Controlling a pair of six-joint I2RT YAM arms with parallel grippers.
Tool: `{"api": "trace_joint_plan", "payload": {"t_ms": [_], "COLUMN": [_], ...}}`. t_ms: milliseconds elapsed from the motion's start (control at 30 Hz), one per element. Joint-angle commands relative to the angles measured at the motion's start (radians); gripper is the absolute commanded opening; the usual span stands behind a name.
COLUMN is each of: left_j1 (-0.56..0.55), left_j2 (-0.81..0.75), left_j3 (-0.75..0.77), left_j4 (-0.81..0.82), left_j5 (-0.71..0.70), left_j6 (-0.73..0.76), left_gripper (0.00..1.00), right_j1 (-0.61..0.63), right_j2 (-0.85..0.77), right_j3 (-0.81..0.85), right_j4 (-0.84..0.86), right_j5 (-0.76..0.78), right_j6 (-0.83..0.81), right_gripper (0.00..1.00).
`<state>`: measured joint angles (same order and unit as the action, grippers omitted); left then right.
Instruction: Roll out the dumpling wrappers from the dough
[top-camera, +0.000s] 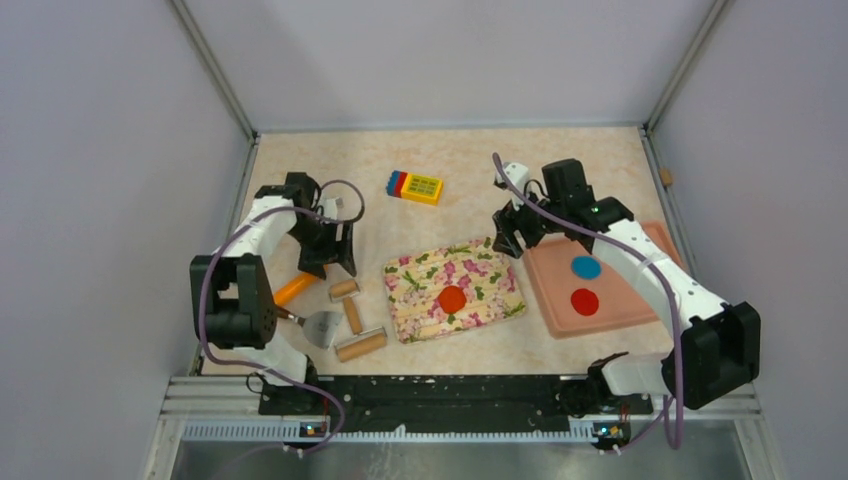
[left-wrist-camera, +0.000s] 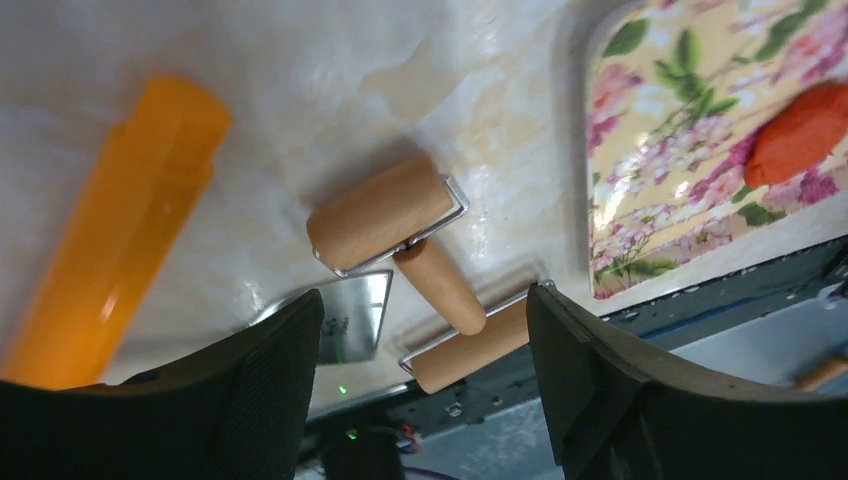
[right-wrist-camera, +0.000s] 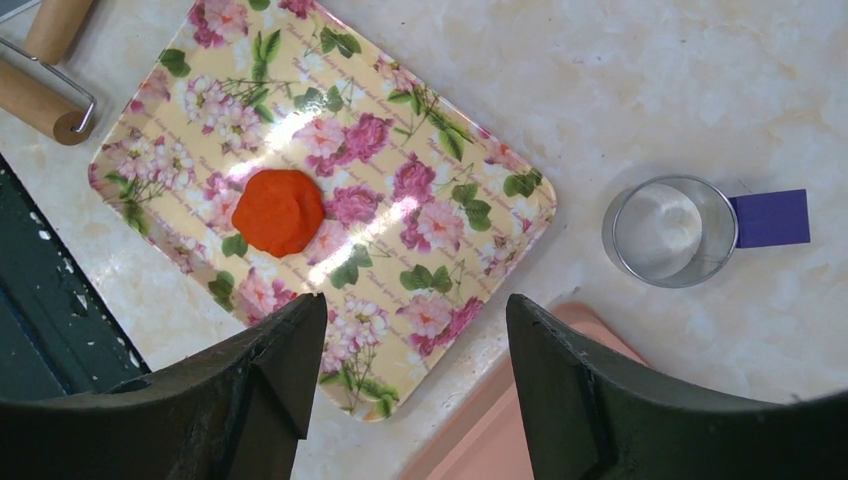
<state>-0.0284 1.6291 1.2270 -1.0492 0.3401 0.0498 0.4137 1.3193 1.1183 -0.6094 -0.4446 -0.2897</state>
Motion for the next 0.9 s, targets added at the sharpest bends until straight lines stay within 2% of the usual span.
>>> {"api": "trace_joint_plan", "payload": {"t_ms": [0,67,100,200,333,633,867], "left_j1": [0.021,0.055,0.074,0.068,0.069,0.059,0.033], "left_j2": [-0.11,-0.178,-0.215,-0.267,-0.254,-0.218,-0.178], "left_j3": [-0.163,-0.23,-0.258,-0.337,-0.415,-0.489,-0.508], "left_j4": [0.053,0.083,0.102,0.147,0.195,0.359,0.373], "left_j5": [-0.056,-0.046,0.015,0.056,0.026,0.049,0.033], "left_j6": [-0.269,-0.343,-0.351,-0.367,-0.397,-0.439,-0.445], "left_gripper": [0.76,0.77,0.77,0.76,0.72,0.5,0.47], "right_j1": [-0.011,-0.012,-0.012,-0.012,-0.012,-0.011,-0.012], "right_j2": [-0.061,-0.064,-0.064,-0.047,-0.008,0.024,0.048], "right_j3": [-0.015,-0.016,-0.014,0.003,0.025,0.031,0.008], "right_j4": [0.012,0.004,0.002,-0.005,0.015,0.042,0.063], "right_j5": [0.026,0.059,0.084,0.115,0.119,0.116,0.075], "right_j6": [-0.023,-0.029,-0.029,-0.034,-0.024,-0.014,0.009], "right_gripper": [0.68,0.68,0.68,0.68,0.68,0.68,0.67]}}
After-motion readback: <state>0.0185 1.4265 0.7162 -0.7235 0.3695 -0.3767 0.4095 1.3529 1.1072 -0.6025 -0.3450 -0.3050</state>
